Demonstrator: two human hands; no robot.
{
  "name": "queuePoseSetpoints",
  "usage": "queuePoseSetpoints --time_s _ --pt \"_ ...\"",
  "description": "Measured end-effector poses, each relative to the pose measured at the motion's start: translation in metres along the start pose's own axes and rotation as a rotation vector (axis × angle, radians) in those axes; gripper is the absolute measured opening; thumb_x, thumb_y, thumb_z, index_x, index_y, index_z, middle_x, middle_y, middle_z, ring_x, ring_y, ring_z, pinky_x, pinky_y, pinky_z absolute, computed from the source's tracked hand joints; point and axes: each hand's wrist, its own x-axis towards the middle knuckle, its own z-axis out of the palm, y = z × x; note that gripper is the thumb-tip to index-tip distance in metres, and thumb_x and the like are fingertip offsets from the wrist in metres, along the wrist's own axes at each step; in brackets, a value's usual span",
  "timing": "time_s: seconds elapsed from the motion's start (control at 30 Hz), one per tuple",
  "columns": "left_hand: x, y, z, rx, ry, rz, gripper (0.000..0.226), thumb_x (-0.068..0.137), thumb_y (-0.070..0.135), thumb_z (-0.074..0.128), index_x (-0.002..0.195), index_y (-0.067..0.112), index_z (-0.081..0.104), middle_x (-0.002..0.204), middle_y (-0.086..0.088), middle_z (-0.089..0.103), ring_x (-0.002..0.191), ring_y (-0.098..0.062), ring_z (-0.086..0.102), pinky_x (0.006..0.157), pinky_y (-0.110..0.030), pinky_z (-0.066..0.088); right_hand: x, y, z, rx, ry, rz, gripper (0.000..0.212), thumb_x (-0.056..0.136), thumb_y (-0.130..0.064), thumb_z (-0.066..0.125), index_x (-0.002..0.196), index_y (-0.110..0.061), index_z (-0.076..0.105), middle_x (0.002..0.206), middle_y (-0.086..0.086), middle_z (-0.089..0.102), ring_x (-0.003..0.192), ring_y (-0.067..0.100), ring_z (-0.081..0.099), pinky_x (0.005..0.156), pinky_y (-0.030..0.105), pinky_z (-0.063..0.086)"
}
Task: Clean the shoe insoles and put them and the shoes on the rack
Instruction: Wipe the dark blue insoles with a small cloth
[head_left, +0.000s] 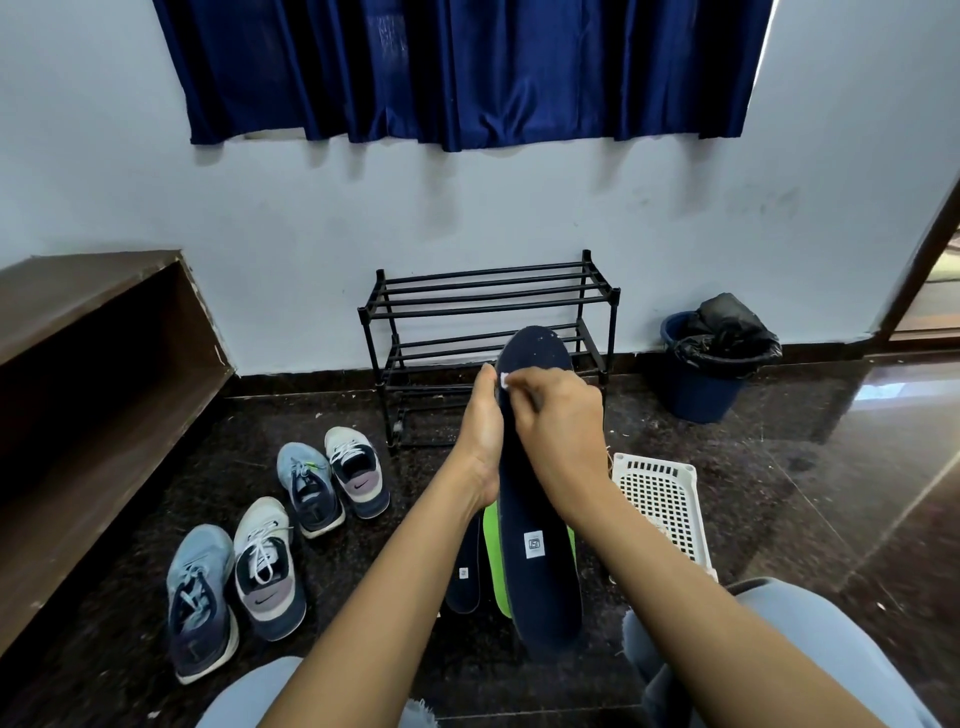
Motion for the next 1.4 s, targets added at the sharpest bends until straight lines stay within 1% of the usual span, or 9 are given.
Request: queuePoseSetpoints --time_s 0.13,0.3,0.53,0.83,0.93,1.03,1.17,1.3,1.4 --pt "0.000 -0.004 0.003 0.014 0.009 0.009 0.056 0.100 0.055 0.030 0.091 0.017 0.071 0.073 -0.005 0.074 0.068 -0.016 0.070 0.062 -0.027 0.053 0.014 0.005 -0.003 -0.026 0.022 0.002 0.016 0.084 -0.011 0.060 0.093 -0.012 0.073 0.084 0.011 0.071 0.082 0.029 0.063 0.077 0.038 0.049" --pt "-0.001 -0.007 0.008 0.003 -0.037 -0.007 0.055 0.101 0.052 0.031 0.083 0.016 0.069 0.064 -0.003 0.070 0.056 -0.014 0.067 0.057 -0.025 0.051 0.023 0.011 -0.010 0.012 0.087 0.084 0.015 0.085 -0.014 0.060 0.092 -0.014 0.073 0.084 0.009 0.071 0.082 0.027 0.065 0.077 0.039 0.051" --pt "0.003 -0.004 0.000 0.034 0.022 0.024 0.056 0.101 0.055 0.028 0.090 0.020 0.070 0.070 -0.001 0.074 0.066 -0.011 0.070 0.060 -0.024 0.053 0.003 -0.001 0.000 0.052 -0.011 0.013 0.018 0.083 -0.010 0.060 0.095 -0.013 0.073 0.088 0.008 0.072 0.084 0.027 0.064 0.080 0.038 0.050" --pt "0.003 -0.011 0.007 0.053 -0.024 0.018 0.053 0.101 0.051 0.032 0.098 0.014 0.070 0.076 -0.004 0.074 0.072 -0.015 0.070 0.065 -0.027 0.054 0.021 0.009 -0.011 0.077 0.051 0.062 0.016 0.082 -0.012 0.061 0.090 -0.015 0.074 0.084 0.007 0.072 0.081 0.025 0.065 0.077 0.040 0.052" --pt "0.006 -0.007 0.001 0.095 0.017 0.051 0.053 0.102 0.053 0.030 0.096 0.019 0.070 0.072 0.000 0.074 0.066 -0.008 0.070 0.058 -0.020 0.054 0.009 0.003 -0.006 0.133 -0.001 0.030 0.017 0.081 -0.009 0.061 0.090 -0.014 0.074 0.083 0.007 0.072 0.080 0.026 0.066 0.077 0.042 0.052" --pt "0.009 -0.006 -0.001 0.096 0.026 0.037 0.055 0.101 0.054 0.029 0.092 0.018 0.070 0.070 -0.002 0.074 0.062 -0.010 0.070 0.054 -0.020 0.053 0.004 0.000 -0.005 0.159 -0.024 0.033 0.017 0.081 -0.007 0.061 0.090 -0.014 0.074 0.084 0.006 0.072 0.080 0.025 0.067 0.079 0.043 0.052" --pt "0.006 -0.008 0.003 0.092 -0.004 0.047 0.054 0.103 0.050 0.030 0.088 0.016 0.068 0.064 -0.002 0.072 0.056 -0.011 0.069 0.050 -0.020 0.052 0.018 0.006 -0.009 0.047 -0.010 0.007 0.016 0.082 -0.009 0.060 0.090 -0.014 0.073 0.084 0.008 0.071 0.082 0.027 0.064 0.077 0.039 0.051" --pt "0.003 -0.010 0.009 0.069 -0.032 0.032 0.053 0.103 0.048 0.030 0.087 0.015 0.068 0.063 -0.004 0.070 0.055 -0.015 0.066 0.055 -0.024 0.051 0.025 0.012 -0.015 0.033 0.055 0.046 0.015 0.083 -0.011 0.060 0.090 -0.014 0.074 0.083 0.008 0.072 0.081 0.027 0.065 0.077 0.039 0.051" --pt "0.003 -0.007 0.006 0.065 -0.014 0.045 0.052 0.102 0.051 0.031 0.093 0.017 0.069 0.071 -0.004 0.073 0.065 -0.016 0.069 0.061 -0.026 0.052 0.016 0.009 -0.014 0.050 0.028 0.024 0.015 0.083 -0.009 0.061 0.090 -0.013 0.073 0.083 0.009 0.071 0.081 0.027 0.065 0.078 0.039 0.051"
